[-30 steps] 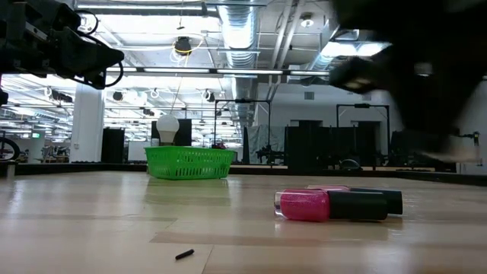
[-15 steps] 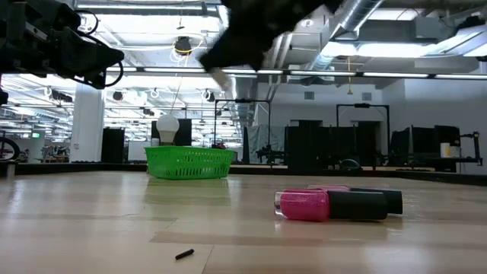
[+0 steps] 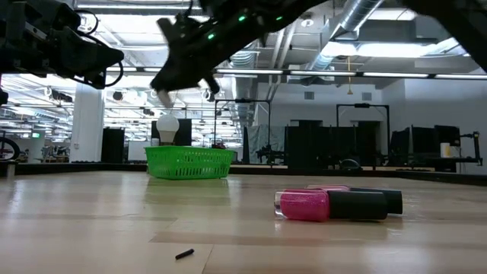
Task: Pick & Place Nail Polish
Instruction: Put the white nail polish bottle into the green bin
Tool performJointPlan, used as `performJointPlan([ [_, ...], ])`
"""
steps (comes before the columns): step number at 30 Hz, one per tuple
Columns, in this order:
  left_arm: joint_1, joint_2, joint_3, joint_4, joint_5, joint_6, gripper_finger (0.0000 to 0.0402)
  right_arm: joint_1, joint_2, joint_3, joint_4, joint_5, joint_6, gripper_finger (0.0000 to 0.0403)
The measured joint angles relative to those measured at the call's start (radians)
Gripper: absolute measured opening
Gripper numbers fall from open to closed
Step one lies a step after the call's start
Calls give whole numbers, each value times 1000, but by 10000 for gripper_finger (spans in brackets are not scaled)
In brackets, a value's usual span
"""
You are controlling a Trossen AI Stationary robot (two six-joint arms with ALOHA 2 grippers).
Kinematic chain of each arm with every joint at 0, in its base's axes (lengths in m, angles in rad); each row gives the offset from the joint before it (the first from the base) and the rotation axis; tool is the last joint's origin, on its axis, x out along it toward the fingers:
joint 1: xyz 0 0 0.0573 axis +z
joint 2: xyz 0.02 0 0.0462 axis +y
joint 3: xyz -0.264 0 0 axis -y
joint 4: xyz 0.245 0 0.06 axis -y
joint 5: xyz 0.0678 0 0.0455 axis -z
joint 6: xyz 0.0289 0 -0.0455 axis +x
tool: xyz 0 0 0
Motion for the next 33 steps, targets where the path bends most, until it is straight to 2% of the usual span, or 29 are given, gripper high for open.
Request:
performJointPlan([
  [5,0,0,0,0,-1,0,2,-10,134,178,-159,3,-10,42],
  [11,0,0,0,0,-4,0,2,-13,222,274,-214,-2,-17,42],
  [26,0,0,0,0,-3,0,2,-52,230,275,-247,32,29,42],
  [33,0,0,0,0,-3,0,2,-50,287,276,-217,33,77,46],
])
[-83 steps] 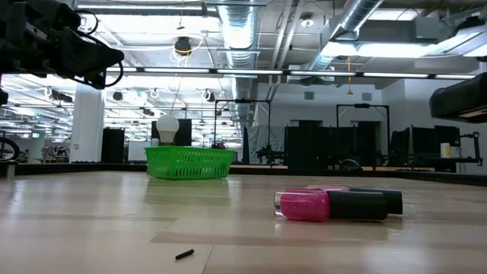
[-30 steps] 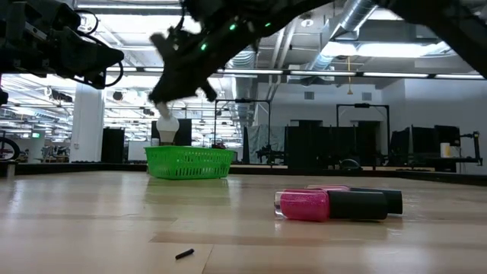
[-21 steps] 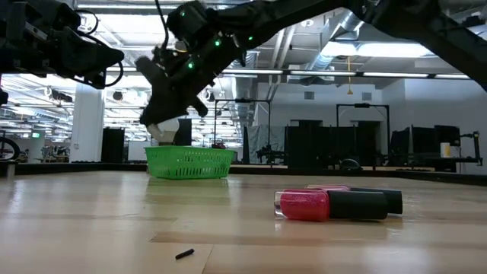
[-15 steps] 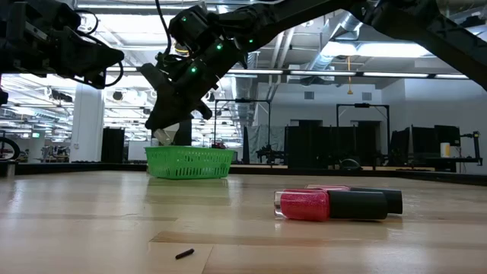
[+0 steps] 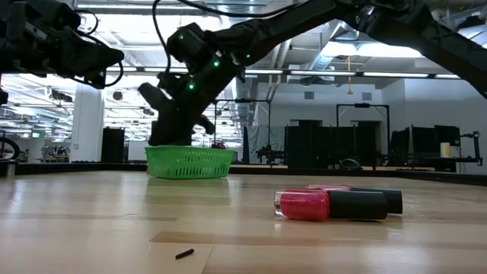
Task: Pick & Place Nail Polish
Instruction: Put the white nail polish bottle into the green bin
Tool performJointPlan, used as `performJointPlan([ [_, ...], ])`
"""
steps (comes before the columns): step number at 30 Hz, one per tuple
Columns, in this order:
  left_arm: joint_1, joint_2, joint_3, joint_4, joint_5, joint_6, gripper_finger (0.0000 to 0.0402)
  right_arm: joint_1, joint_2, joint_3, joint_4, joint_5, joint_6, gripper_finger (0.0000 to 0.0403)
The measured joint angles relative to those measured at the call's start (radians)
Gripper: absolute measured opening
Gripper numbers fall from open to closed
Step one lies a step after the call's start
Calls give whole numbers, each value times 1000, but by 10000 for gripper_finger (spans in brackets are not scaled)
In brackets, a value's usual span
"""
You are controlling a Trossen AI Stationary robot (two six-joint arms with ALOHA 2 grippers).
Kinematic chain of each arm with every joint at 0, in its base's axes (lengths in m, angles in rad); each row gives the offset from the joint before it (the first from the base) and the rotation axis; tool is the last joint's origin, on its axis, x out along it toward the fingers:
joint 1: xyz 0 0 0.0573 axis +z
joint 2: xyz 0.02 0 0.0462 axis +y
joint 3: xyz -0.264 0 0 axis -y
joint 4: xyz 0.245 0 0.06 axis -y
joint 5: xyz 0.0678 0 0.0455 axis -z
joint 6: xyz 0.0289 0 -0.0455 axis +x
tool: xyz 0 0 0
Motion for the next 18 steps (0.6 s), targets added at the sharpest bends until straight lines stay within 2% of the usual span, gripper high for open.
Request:
performJointPlan([
  [9,0,0,0,0,0,0,2,-7,5,-3,-12,3,5,54],
  [18,0,0,0,0,0,0,2,-9,5,-3,-14,0,20,94],
])
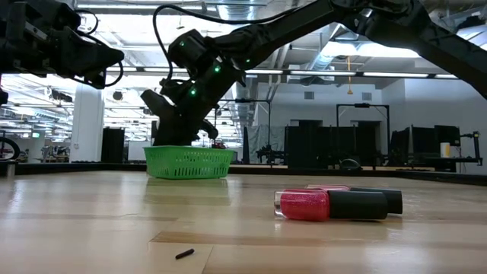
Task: Pick & Place Nail Polish
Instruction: Put the white nail polish bottle into the green bin, then put the light pink nail polish bottle into the green bin
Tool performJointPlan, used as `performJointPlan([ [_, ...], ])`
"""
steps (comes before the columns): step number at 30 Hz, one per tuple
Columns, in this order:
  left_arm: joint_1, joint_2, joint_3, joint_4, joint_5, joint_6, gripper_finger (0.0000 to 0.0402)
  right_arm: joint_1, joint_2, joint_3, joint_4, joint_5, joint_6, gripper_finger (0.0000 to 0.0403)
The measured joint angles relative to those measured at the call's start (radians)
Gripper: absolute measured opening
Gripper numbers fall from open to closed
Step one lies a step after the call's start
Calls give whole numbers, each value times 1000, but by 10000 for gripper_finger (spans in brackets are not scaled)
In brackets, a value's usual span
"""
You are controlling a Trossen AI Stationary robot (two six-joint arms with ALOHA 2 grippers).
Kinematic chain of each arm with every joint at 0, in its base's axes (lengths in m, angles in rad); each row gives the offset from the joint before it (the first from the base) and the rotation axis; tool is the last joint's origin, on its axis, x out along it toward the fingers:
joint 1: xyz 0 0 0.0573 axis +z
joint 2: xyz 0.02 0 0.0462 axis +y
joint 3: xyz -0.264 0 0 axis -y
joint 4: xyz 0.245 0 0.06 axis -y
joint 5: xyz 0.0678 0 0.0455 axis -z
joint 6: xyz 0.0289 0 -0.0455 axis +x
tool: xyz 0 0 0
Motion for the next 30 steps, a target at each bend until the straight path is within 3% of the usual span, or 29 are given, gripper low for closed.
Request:
performJointPlan([
  [7,0,0,0,0,0,0,2,-5,0,27,-33,-7,-5,137],
  [15,0,0,0,0,1,0,2,-2,-80,251,-407,-56,-173,202],
  [21,0,0,0,0,2,0,2,61,-307,157,-735,-53,-195,218],
  [25,0,0,0,0,0,0,2,140,-444,58,-851,-35,-134,215],
  [30,0,0,0,0,-1,0,2,282,-621,-168,-827,13,47,207],
])
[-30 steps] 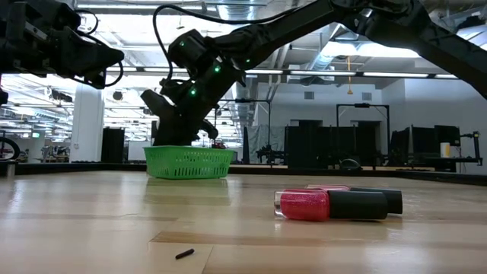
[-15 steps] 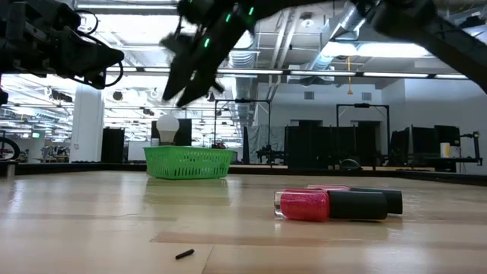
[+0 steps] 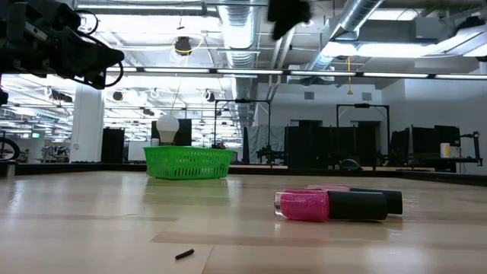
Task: Pick & Place Nail Polish
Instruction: Put the light pink nail polish bottle into the green bin
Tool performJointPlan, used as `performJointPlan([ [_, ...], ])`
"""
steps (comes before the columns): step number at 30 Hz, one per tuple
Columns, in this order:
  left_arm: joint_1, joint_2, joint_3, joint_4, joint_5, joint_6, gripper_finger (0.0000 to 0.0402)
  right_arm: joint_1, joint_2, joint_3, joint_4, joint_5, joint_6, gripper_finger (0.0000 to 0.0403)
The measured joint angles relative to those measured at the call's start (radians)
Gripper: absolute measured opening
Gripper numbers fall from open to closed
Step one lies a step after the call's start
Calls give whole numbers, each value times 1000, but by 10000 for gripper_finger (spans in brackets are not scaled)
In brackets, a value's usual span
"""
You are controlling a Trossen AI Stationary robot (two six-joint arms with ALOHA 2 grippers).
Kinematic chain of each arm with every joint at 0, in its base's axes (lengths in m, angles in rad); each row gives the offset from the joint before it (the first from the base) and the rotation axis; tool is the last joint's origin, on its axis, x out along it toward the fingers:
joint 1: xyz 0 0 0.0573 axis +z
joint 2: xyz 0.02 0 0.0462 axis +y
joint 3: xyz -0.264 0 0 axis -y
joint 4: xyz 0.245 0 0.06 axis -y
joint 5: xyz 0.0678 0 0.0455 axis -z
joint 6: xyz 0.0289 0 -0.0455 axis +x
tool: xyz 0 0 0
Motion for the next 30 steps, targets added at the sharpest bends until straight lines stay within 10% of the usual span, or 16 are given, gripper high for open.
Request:
performJointPlan([
  [12,0,0,0,0,1,0,2,352,-161,-548,384,65,472,199],
  [30,0,0,0,2,2,0,2,392,64,-589,576,97,346,196],
])
